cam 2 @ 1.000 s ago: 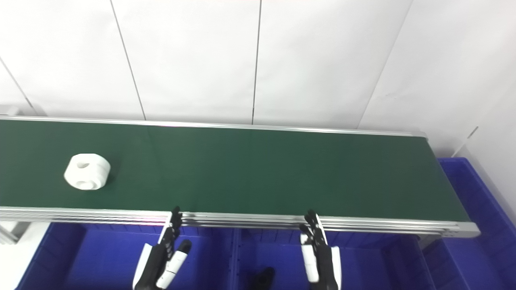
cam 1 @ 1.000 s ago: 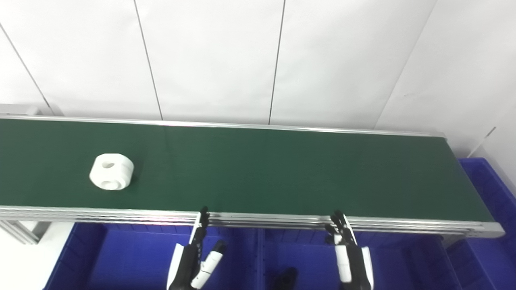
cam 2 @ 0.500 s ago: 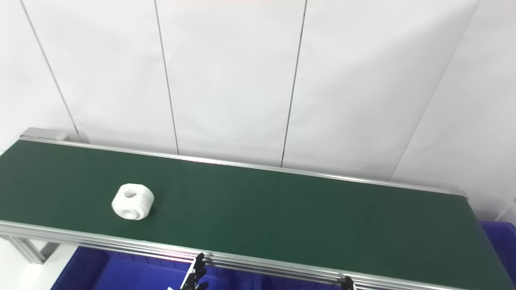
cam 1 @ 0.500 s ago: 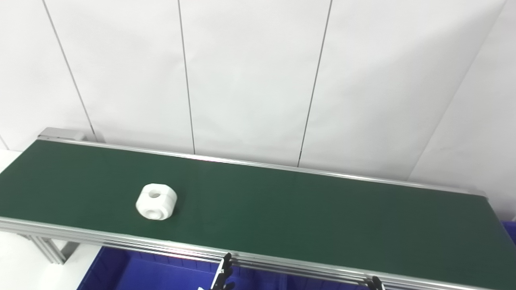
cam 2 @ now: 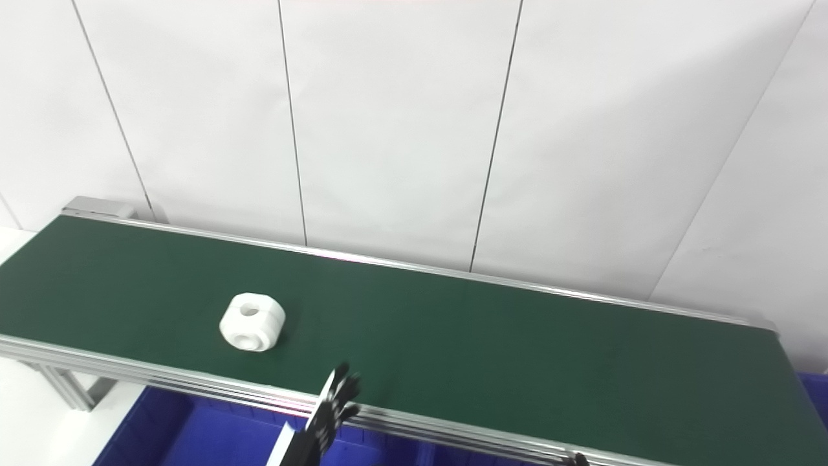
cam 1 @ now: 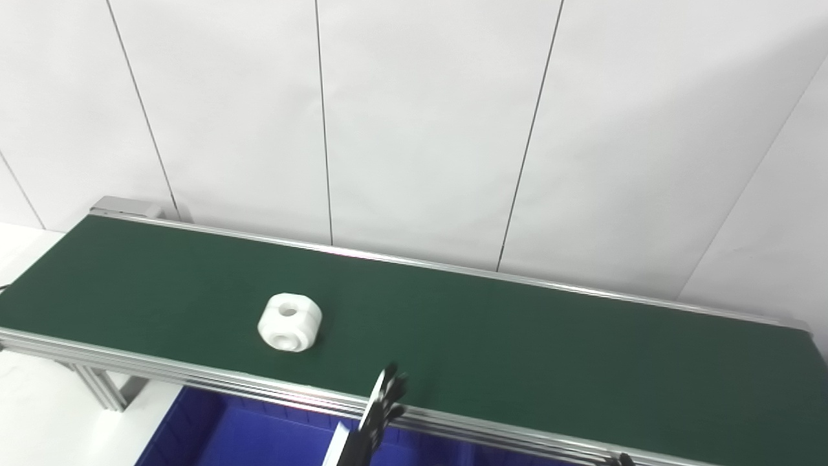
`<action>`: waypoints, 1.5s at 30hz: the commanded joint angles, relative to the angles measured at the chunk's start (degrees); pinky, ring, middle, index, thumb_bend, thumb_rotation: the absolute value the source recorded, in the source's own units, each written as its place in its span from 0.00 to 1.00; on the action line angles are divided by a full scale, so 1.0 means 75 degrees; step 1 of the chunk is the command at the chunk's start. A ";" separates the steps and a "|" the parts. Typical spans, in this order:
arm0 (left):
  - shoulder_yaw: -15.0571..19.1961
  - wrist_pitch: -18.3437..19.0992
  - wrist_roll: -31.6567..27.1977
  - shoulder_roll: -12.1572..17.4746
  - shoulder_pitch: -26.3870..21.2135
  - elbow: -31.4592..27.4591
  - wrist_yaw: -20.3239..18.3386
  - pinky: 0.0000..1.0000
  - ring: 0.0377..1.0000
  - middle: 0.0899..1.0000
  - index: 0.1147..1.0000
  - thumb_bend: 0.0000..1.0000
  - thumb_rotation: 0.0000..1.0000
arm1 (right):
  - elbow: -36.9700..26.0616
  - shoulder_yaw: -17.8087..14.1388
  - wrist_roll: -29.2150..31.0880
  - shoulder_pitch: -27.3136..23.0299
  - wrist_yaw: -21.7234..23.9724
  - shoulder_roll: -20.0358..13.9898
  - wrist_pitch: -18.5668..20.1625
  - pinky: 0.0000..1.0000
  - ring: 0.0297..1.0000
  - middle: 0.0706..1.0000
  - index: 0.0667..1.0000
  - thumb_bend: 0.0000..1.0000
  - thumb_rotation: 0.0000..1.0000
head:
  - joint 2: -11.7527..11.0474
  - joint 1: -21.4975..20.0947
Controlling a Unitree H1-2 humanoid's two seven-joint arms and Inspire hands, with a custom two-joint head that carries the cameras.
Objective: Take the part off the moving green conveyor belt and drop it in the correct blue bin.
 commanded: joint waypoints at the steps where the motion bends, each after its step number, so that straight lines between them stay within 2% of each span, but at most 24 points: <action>1: 0.0086 0.0086 0.0688 0.0200 -0.0474 -0.0869 -0.0078 0.73 0.85 0.88 0.88 0.91 0.35 | -0.0296 -0.0007 0.0000 -0.0127 0.0081 0.0000 -0.0253 0.94 0.93 0.97 0.99 0.79 1.00 | 0.0061 -0.0017; 3: 0.0195 0.0318 0.1264 0.0462 -0.0833 -0.1357 -0.0232 0.65 0.81 0.85 0.84 0.95 0.34 | -0.0256 -0.0002 -0.0035 -0.0159 0.0076 0.0003 -0.0267 0.94 0.93 0.97 0.99 0.81 1.00 | 0.0095 -0.0036; 7: 0.0332 0.0707 0.2126 0.0869 -0.1481 -0.1798 -0.0464 0.57 0.75 0.81 0.79 1.00 0.34 | -0.0246 0.0020 -0.0066 -0.0179 0.0084 0.0013 -0.0267 0.95 0.93 0.97 0.99 0.82 1.00 | 0.0121 -0.0093; 9: 0.0340 0.0773 0.2457 0.1100 -0.1921 -0.1710 -0.0573 0.59 0.76 0.81 0.80 1.00 0.34 | -0.0279 0.0030 -0.0116 -0.0172 0.0065 0.0028 -0.0238 0.95 0.93 0.97 0.99 0.82 1.00 | 0.0150 -0.0139; 12: 0.0302 0.0963 0.3192 0.1403 -0.2647 -0.1353 -0.0724 0.73 0.82 0.84 0.82 0.95 0.31 | -0.0342 0.0046 -0.0182 -0.0151 0.0041 0.0052 -0.0169 0.96 0.93 0.97 0.99 0.84 1.00 | 0.0173 -0.0196; 16: 0.0173 0.1151 0.3945 0.1751 -0.3484 -0.0666 -0.0777 0.77 0.83 0.86 0.83 0.93 0.29 | -0.0392 0.0047 -0.0195 -0.0132 0.0033 0.0107 -0.0168 0.95 0.92 0.96 0.98 0.86 1.00 | 0.0224 -0.0283; 18: 0.0103 0.1173 0.4105 0.1899 -0.3843 -0.0261 -0.0739 0.77 0.83 0.85 0.82 0.95 0.26 | -0.0422 0.0051 -0.0174 -0.0116 0.0053 0.0127 -0.0160 0.96 0.92 0.96 0.98 0.87 1.00 | 0.0243 -0.0320; 23: -0.0119 0.1287 0.4408 0.2183 -0.4690 0.0995 -0.0679 0.74 0.81 0.84 0.82 0.96 0.24 | -0.0485 0.0068 -0.0180 -0.0064 0.0065 0.0154 -0.0150 0.95 0.92 0.96 0.98 0.87 1.00 | 0.0272 -0.0411; 27: -0.0319 0.1343 0.4677 0.2284 -0.5316 0.2288 -0.0285 0.74 0.80 0.83 0.81 0.97 0.24 | -0.0548 0.0071 -0.0175 -0.0011 0.0076 0.0155 -0.0138 0.95 0.92 0.95 0.98 0.86 1.00 | 0.0312 -0.0487; 33: -0.0628 0.1441 0.4868 0.2391 -0.5868 0.3545 0.0199 0.78 0.82 0.84 0.82 0.95 0.28 | -0.0647 0.0063 -0.0111 0.0027 0.0098 0.0164 -0.0054 0.95 0.91 0.95 0.98 0.86 1.00 | 0.0362 -0.0519; 37: -0.0791 0.1473 0.4819 0.2425 -0.6096 0.4167 0.0351 0.80 0.82 0.84 0.82 0.94 0.28 | -0.0690 0.0064 -0.0104 0.0043 0.0104 0.0157 -0.0019 0.94 0.91 0.95 0.97 0.88 1.00 | 0.0372 -0.0527; 45: -0.1124 0.1973 0.4821 0.2617 -0.6248 0.4405 -0.0197 0.85 0.87 0.88 0.86 0.91 0.32 | -0.0742 0.0073 -0.0164 0.0078 0.0085 0.0156 -0.0025 0.92 0.90 0.94 0.96 0.89 1.00 | 0.0458 -0.0550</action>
